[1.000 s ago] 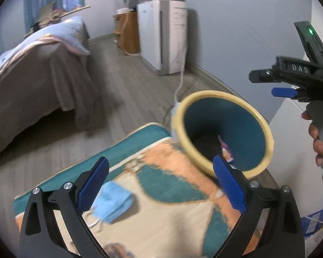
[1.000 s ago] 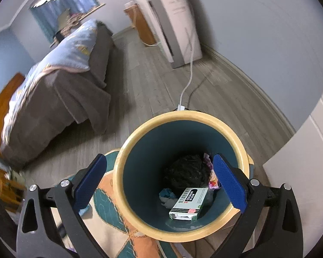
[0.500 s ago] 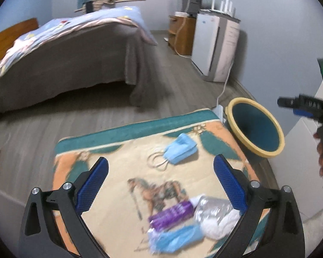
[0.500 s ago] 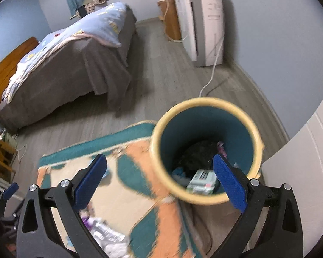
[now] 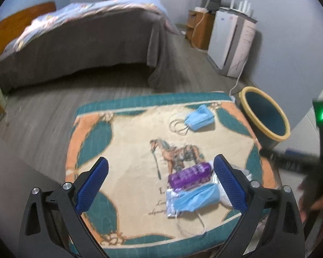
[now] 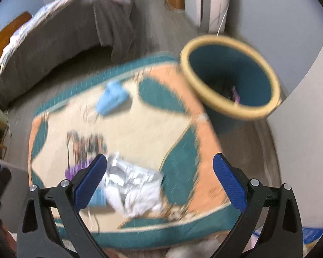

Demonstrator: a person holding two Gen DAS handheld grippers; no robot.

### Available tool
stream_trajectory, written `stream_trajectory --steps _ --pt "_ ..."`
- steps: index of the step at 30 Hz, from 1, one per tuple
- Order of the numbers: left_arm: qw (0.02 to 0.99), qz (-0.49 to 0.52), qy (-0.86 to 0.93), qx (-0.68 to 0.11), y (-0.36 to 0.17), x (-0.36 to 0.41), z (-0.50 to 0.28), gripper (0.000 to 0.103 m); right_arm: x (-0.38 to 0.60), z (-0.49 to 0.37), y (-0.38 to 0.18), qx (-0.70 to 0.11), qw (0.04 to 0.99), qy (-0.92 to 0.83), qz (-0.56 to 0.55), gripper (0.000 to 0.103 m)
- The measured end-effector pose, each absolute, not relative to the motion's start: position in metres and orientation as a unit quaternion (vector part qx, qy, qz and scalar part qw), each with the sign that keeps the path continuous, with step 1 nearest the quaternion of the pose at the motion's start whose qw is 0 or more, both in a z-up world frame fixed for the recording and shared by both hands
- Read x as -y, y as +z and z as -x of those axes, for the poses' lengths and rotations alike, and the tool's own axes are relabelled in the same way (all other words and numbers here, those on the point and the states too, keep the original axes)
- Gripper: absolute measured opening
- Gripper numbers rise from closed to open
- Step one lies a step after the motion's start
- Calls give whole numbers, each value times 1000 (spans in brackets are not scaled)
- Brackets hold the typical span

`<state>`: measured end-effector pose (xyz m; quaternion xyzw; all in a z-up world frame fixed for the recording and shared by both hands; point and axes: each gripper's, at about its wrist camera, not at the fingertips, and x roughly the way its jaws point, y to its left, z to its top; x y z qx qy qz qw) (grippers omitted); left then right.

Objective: Collect trash
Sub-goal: 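Move both open grippers back over the mat, then grasp a white tissue with the right gripper while the left grasps the blue face mask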

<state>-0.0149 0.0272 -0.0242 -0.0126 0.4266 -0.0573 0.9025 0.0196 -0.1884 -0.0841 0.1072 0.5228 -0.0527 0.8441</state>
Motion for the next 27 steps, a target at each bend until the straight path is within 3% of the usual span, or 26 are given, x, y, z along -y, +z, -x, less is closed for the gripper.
stream_trajectory --steps 2,12,16,18,22,27 --pt "901 15 -46 -431 -28 -33 15 97 181 -15 -97 -537 836 -49 -104 95" --pt "888 -14 -54 -457 -47 -18 7 97 167 -14 -147 -605 790 -11 -98 52" --pt "878 -47 -81 -470 -61 0 6 97 169 -18 -153 -614 781 -2 -115 16" --pt "870 -64 -98 -480 -69 9 6 95 171 -20 -151 -610 783 0 -121 5" --pt "846 -95 -149 -502 -88 28 9 89 178 -24 -140 -591 795 -3 -139 0" --pt "814 -148 -178 -532 -117 52 14 65 185 -27 -135 -583 797 -10 -157 0"
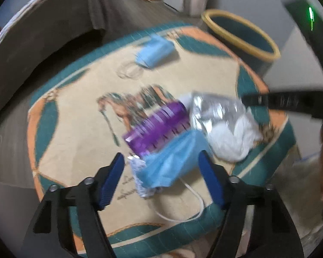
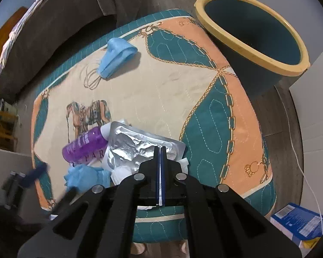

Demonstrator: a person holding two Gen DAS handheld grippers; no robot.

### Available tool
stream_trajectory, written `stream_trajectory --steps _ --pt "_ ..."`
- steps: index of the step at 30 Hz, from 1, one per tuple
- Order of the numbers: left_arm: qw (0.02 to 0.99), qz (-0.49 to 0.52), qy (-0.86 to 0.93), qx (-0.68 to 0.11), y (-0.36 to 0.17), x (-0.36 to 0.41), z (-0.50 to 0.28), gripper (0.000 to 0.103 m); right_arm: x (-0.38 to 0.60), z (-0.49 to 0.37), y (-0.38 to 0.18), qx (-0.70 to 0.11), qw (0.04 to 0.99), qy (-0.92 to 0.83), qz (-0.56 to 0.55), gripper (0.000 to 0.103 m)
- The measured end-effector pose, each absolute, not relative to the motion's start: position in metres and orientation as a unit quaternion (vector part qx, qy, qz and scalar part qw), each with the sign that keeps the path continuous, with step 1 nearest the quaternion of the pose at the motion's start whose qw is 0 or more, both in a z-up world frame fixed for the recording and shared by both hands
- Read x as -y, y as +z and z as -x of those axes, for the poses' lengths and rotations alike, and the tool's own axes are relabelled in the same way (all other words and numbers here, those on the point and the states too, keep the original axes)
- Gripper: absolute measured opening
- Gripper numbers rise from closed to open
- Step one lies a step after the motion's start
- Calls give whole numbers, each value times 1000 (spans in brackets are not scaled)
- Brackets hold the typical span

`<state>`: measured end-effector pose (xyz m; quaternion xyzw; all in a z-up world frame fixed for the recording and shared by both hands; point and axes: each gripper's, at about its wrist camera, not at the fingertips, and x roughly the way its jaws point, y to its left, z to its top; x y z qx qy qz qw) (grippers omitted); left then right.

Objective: Collect trash
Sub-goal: 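Grasp a white tissue with the right gripper while the left grasps the blue face mask, then carry the white tissue and blue mask over the teal bin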

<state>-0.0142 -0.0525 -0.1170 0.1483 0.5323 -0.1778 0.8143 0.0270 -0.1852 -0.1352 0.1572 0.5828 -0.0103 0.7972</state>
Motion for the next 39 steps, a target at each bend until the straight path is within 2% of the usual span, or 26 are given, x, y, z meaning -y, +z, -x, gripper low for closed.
stream_trajectory --steps 1,2,3,5,6,7,14,15,16,17,19,39 --pt "809 -159 -183 -535 -121 57 15 63 185 -25 -137 -587 794 -13 -159 1" --pt "804 -172 -187 -538 -126 61 17 55 185 -24 -140 -592 789 -12 -163 1" --pt "799 -183 -190 -541 -130 65 18 41 186 -23 -141 -597 785 -13 -163 4" --pt "791 -194 -189 -549 -135 67 18 21 185 -22 -145 -603 782 -18 -155 18" --pt "791 -189 -191 -549 -135 66 18 15 186 -20 -145 -605 781 -22 -152 31" --pt "795 -178 -192 -547 -131 64 17 12 187 -19 -146 -607 780 -23 -150 38" --pt "819 -152 -189 -521 -109 57 15 10 176 -18 -165 -639 758 -13 -127 41" --pt "820 -151 -187 -519 -108 56 15 10 174 -19 -165 -638 760 -11 -124 33" --pt "822 -148 -186 -517 -106 54 15 10 172 -19 -164 -637 761 -1 -123 21" --pt "823 -145 -186 -516 -105 53 14 10 171 -19 -162 -636 762 1 -120 20" --pt "830 -136 -184 -509 -99 50 13 10 169 -18 -156 -629 769 3 -117 11" --pt "891 -73 -186 -408 -20 34 -2 10 208 -41 -29 -473 871 14 -134 11"
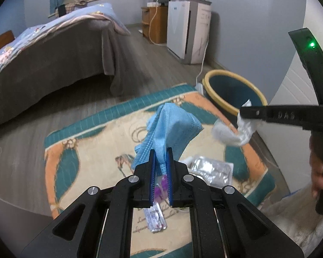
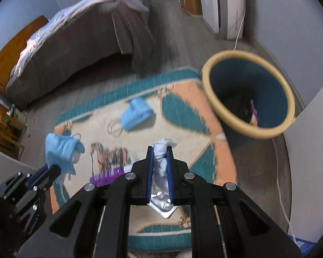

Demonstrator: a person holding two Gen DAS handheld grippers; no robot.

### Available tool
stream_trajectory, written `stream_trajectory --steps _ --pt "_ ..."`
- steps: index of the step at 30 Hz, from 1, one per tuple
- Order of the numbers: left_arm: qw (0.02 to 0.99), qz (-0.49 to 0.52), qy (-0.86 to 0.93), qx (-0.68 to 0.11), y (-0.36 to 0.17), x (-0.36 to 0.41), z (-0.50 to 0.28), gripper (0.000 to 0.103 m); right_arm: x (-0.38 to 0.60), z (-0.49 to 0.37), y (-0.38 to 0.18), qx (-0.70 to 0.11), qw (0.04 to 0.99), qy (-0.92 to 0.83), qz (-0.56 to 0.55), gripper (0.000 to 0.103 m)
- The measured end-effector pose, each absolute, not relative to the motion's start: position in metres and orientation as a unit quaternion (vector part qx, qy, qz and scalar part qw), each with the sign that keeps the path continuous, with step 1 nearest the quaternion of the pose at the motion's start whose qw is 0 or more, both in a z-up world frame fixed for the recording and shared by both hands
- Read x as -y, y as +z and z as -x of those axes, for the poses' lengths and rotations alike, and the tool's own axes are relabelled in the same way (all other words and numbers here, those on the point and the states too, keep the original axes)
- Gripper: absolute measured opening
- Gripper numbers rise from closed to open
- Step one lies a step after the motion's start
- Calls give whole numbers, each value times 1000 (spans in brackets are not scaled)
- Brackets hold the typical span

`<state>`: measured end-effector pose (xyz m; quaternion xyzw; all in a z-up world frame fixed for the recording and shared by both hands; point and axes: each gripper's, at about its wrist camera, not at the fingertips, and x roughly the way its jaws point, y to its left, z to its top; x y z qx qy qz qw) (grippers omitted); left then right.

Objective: Collect trash
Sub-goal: 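Carry the white tissue and blue mask over the teal bin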

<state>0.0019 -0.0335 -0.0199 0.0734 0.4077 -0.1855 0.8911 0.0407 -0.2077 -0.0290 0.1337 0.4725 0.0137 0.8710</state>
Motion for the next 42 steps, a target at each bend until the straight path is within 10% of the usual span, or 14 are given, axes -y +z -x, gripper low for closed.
stream_trajectory --steps 42 --pt "882 -123 -254 -378 -17 133 -55 10 360 -108 5 -413 898 -53 -144 11"
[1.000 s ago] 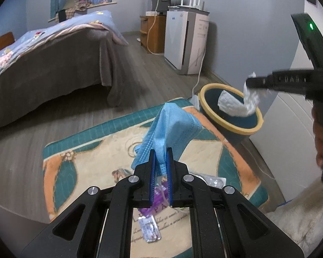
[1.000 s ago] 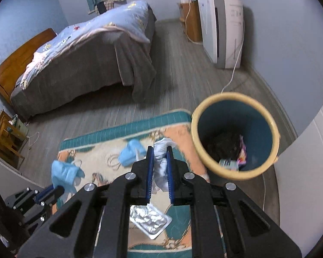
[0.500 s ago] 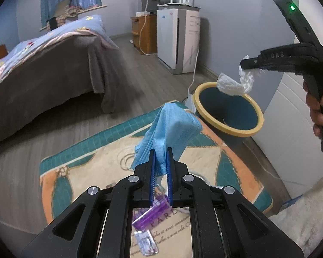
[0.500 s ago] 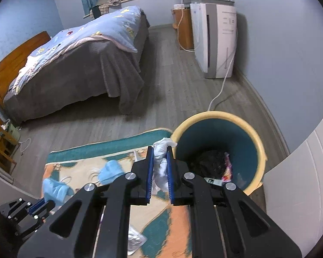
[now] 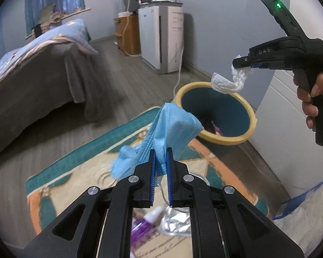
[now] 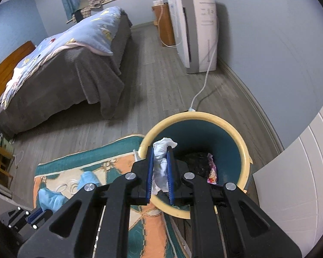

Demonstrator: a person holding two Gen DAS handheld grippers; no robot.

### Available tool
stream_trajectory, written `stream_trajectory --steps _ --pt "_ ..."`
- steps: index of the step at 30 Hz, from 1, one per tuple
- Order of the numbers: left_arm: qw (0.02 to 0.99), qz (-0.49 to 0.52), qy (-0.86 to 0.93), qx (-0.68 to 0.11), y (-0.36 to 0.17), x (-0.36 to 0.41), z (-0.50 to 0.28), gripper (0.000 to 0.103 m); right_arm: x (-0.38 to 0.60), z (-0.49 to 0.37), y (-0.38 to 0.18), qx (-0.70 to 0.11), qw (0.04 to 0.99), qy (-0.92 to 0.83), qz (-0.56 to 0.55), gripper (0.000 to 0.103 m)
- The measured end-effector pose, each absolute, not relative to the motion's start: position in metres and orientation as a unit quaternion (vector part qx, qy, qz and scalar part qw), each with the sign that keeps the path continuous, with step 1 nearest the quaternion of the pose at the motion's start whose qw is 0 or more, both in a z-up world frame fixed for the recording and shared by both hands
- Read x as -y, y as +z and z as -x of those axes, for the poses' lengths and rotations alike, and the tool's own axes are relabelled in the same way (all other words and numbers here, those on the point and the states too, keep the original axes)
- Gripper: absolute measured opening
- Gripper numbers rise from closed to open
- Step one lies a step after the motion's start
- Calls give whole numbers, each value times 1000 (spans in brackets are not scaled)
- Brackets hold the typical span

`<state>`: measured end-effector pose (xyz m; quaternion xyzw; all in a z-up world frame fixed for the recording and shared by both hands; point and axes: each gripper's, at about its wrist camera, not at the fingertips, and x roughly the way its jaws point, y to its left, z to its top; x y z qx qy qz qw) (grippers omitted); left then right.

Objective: Collect trash
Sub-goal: 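Carry the white tissue and blue mask over the teal bin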

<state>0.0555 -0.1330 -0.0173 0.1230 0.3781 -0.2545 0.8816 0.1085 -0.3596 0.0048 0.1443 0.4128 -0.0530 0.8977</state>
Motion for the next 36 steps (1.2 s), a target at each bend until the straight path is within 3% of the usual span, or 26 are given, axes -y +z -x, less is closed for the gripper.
stream_trajectory --steps 22,32,34,36 --pt "819 -183 -358 -410 -59 266 -86 10 454 -114 -66 -468 840 -146 -235 11" --pt "818 -189 -330 -432 -81 300 -125 10 452 -114 -62 -456 844 -128 -253 11" --pt "826 -189 -320 -423 -78 300 -129 16 453 -112 -58 -438 850 -116 -268 11" --pt "838 -189 -309 -408 -73 297 -129 29 455 -111 -53 -420 857 -104 -280 12"
